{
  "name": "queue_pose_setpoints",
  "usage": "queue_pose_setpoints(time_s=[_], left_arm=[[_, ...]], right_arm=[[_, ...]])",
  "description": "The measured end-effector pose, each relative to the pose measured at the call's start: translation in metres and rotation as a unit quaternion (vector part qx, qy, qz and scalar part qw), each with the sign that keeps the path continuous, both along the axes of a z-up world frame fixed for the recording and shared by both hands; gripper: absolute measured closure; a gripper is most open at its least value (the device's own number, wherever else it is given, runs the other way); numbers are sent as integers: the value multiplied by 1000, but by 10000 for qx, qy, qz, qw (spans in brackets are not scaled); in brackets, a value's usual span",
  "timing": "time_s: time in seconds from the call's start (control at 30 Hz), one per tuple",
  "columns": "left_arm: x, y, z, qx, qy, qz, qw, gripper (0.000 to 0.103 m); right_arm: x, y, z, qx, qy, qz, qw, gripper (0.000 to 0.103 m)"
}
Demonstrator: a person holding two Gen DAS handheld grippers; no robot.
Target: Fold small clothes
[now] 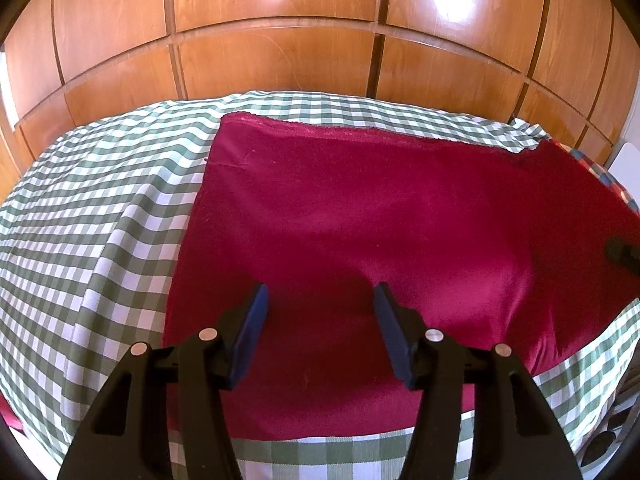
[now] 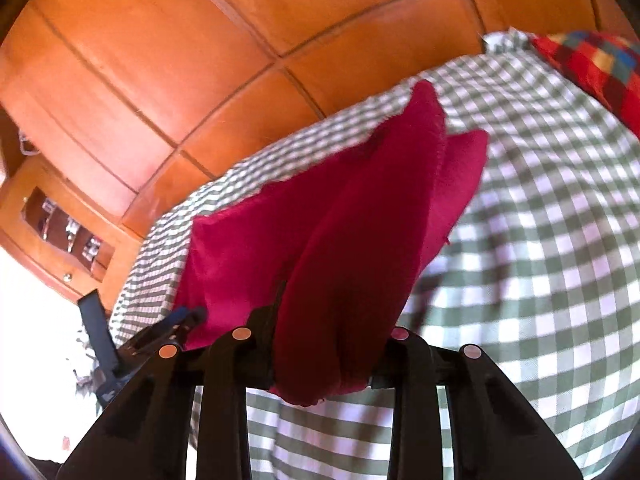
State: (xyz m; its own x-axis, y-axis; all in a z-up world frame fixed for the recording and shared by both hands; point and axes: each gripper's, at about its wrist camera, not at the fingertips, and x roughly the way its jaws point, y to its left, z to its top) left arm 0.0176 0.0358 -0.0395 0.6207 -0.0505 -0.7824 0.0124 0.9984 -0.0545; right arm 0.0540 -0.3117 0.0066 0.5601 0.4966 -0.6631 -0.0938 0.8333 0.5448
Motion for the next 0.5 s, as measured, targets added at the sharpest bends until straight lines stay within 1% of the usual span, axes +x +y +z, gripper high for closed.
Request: queue_pose_setpoints(time_s=[0.07, 0.3, 0.43, 0.5], left_arm=[[-1, 2, 1, -60, -7, 0, 10000, 52], [2, 19, 3, -637, 87, 44, 9979, 55], [0, 40, 10, -915, 29, 169, 9957, 55], [-3, 54, 13, -930, -5, 296, 9952, 55]], right_arm=[[2, 10, 9, -73, -114, 147, 9998, 74], [12, 54, 38, -346, -446, 644, 9963, 74], [18, 80, 47, -452, -554, 908, 9933, 74], [22, 92, 48, -469, -566, 1028, 9920, 74]])
